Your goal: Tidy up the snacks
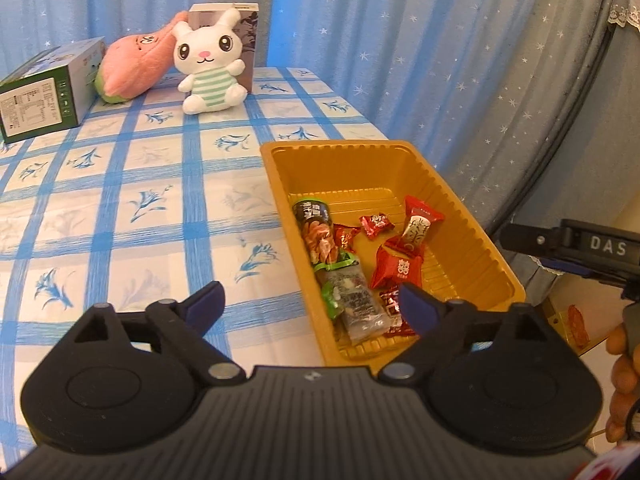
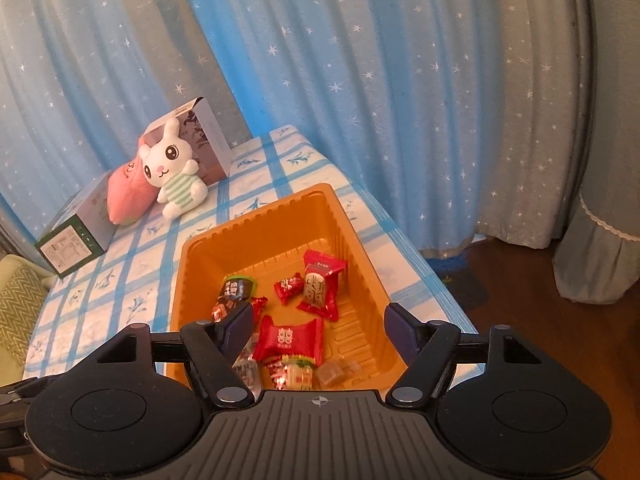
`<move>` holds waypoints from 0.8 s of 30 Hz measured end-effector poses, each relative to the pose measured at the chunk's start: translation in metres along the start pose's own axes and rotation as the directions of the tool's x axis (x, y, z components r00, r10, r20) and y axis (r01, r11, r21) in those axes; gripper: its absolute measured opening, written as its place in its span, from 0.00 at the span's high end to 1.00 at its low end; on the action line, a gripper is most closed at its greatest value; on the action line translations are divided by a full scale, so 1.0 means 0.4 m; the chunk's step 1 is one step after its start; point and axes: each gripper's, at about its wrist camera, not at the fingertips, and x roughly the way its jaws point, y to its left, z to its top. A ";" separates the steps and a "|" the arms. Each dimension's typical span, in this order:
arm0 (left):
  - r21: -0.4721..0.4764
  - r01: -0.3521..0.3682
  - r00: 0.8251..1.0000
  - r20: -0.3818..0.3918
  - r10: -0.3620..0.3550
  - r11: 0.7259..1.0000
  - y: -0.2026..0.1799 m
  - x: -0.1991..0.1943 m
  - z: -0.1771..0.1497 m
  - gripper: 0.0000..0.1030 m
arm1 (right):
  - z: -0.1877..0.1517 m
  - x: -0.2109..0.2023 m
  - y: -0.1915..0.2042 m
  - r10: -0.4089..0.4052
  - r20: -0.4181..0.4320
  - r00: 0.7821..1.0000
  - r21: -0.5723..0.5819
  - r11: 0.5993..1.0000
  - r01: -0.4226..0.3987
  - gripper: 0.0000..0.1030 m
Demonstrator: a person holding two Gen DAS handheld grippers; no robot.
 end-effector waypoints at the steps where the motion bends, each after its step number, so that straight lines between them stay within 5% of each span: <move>1: 0.004 -0.003 1.000 0.001 0.003 1.000 0.001 -0.007 -0.002 0.07 | -0.002 -0.008 0.002 0.000 -0.001 1.000 -0.001 1.000 0.000 0.30; 6: 0.016 -0.015 1.000 0.016 0.015 1.000 0.001 -0.055 -0.015 0.00 | -0.024 -0.051 0.022 0.013 -0.007 1.000 -0.009 1.000 -0.013 0.30; 24: -0.050 -0.055 0.997 0.056 0.058 0.997 0.043 -0.277 -0.078 0.00 | -0.131 -0.208 0.156 0.017 -0.063 0.998 -0.144 0.989 -0.026 0.30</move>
